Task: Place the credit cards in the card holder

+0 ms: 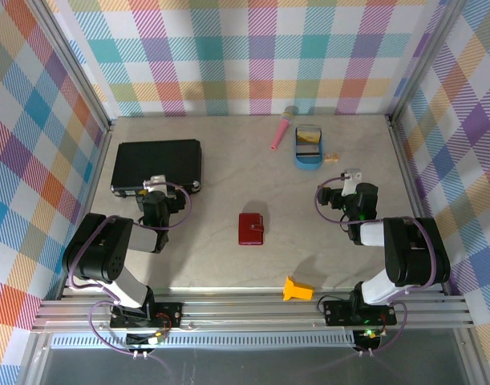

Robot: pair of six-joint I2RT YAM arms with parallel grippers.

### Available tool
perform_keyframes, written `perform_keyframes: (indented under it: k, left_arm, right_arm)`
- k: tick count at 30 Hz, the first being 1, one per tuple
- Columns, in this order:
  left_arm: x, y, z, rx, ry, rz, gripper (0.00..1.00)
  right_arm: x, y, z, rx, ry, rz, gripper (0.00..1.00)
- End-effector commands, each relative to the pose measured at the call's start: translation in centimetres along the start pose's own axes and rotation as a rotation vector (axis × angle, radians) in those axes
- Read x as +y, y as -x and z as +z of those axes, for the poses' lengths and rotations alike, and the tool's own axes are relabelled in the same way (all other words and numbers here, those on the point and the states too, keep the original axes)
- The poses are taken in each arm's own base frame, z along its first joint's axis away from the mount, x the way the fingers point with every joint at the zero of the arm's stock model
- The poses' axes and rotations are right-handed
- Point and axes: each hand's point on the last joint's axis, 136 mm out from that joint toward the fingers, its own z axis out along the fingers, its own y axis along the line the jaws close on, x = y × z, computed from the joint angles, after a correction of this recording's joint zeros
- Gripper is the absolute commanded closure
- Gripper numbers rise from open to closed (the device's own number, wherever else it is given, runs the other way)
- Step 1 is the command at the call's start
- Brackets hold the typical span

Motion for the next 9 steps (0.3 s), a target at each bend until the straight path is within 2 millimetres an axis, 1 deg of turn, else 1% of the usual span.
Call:
perform_keyframes:
  k: [1, 9]
  left_arm:
    - [0.25, 0.98, 0.07, -0.028, 0.003, -0.023, 0.0]
    - [0.2, 0.99, 0.05, -0.028, 0.0, -0.024, 0.0]
  right_arm:
    - [-0.43, 0.78, 0.21, -0.019, -0.012, 0.013, 0.01]
    - [-0.43, 0.8, 0.18, -0.02, -0.013, 0.012, 0.01]
